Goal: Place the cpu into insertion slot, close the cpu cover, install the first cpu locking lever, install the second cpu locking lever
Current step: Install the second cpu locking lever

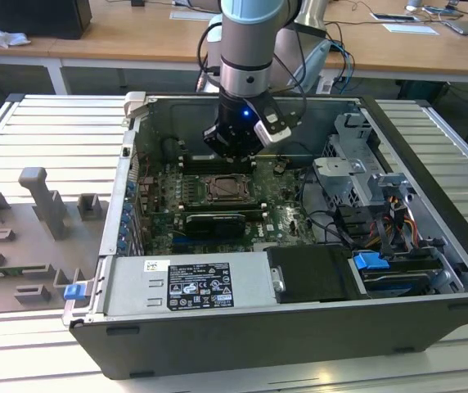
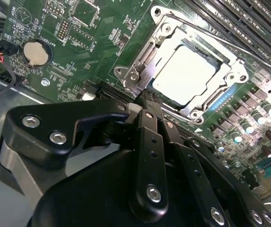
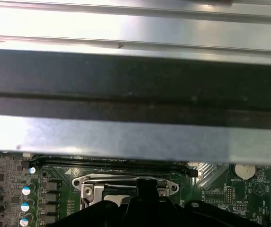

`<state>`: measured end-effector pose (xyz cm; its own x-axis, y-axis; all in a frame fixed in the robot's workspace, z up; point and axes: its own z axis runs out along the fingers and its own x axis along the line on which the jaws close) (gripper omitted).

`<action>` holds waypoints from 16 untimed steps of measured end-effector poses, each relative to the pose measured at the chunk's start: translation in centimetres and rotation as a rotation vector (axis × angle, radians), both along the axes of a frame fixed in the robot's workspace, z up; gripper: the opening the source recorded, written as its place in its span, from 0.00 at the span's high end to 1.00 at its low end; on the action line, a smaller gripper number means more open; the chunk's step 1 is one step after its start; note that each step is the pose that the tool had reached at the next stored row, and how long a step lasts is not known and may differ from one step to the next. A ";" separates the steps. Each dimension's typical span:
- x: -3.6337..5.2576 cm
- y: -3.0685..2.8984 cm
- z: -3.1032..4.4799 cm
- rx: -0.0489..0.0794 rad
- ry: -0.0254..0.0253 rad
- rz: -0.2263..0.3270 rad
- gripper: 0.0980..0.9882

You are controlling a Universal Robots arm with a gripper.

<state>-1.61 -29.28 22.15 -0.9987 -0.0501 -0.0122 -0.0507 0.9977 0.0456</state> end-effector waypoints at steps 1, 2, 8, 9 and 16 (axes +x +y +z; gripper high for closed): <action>0.00 0.00 0.21 0.000 0.0000 0.000 0.99; 0.00 0.00 0.25 0.000 0.0000 0.000 0.99; 0.00 -0.14 0.24 0.000 0.0000 0.000 0.99; 0.00 -0.17 0.25 0.000 0.0000 0.000 0.99; 0.00 -0.39 0.24 0.000 0.0000 0.000 0.99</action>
